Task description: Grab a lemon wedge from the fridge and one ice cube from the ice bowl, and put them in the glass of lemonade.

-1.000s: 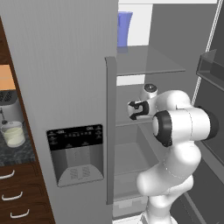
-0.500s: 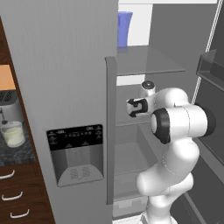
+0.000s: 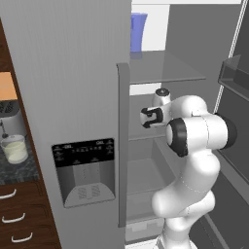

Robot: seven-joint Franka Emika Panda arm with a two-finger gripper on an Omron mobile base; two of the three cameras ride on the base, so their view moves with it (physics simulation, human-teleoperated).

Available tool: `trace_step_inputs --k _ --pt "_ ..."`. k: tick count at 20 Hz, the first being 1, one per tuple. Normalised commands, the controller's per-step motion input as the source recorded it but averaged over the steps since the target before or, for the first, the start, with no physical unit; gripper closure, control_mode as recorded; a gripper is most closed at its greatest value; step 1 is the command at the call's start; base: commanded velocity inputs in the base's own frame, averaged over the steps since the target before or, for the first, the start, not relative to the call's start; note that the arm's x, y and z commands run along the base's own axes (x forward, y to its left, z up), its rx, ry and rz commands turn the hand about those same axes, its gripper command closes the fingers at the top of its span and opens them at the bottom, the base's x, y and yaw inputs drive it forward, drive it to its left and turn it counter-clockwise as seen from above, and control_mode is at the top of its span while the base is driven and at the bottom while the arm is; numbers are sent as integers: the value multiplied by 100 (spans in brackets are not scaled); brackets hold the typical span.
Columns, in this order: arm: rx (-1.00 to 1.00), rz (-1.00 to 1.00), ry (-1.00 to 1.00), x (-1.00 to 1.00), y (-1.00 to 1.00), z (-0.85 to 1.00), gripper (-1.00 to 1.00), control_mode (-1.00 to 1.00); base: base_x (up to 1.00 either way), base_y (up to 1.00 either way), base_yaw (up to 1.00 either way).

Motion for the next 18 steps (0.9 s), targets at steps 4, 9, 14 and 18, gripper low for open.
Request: trace_step_inputs --k 4,9,14,18 --pt "0 0 4 0 0 -10 100 -100 0 0 0" --pt "0 0 1 0 0 -1 100 -100 0 0 0" --pt "0 0 0 -1 0 0 100 -100 0 0 0" --pt "0 0 0 -26 0 0 100 -100 0 0 0"
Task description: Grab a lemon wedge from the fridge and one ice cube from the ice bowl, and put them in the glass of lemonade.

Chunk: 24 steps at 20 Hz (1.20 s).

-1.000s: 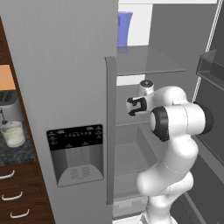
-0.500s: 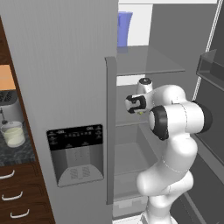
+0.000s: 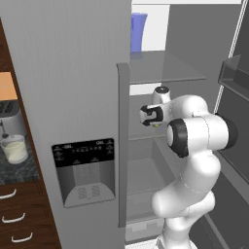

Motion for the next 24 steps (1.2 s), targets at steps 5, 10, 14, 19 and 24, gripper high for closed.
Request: trace_step_inputs --k 5,10,14,19,24 --pt "5 0 -1 -66 0 3 100 -100 0 0 0" --pt "8 0 0 -89 0 26 100 -100 0 0 0" --pt "5 0 0 -100 0 43 100 -100 0 0 0" --pt "0 3 0 -100 5 75 100 -100 0 0 0" --pt "-2 8 0 -100 28 100 100 -100 0 0 0"
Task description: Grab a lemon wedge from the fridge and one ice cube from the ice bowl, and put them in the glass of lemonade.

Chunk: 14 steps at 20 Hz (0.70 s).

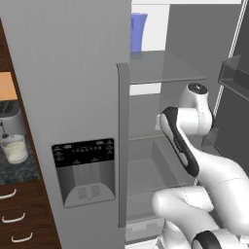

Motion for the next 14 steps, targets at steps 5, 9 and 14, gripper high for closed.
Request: trace_step_inputs --k 5,9,14 --pt "-2 12 2 -99 36 93 100 -100 0 0 0" --pt "0 13 -9 -100 3 62 100 -100 0 0 0" --pt "2 8 -20 -97 0 39 100 -100 0 0 0"
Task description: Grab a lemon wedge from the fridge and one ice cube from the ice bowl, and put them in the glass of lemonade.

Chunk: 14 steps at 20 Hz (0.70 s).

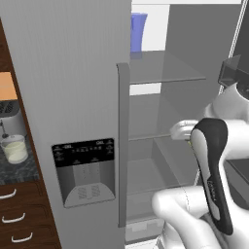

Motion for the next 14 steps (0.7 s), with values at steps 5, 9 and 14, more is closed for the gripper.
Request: trace_step_inputs --k 5,9,14 --pt "0 0 -2 -18 0 1 100 -100 0 0 0" --pt "0 0 0 -5 0 0 100 100 -17 8 1" --pt "0 0 0 0 0 0 100 100 -97 79 11"
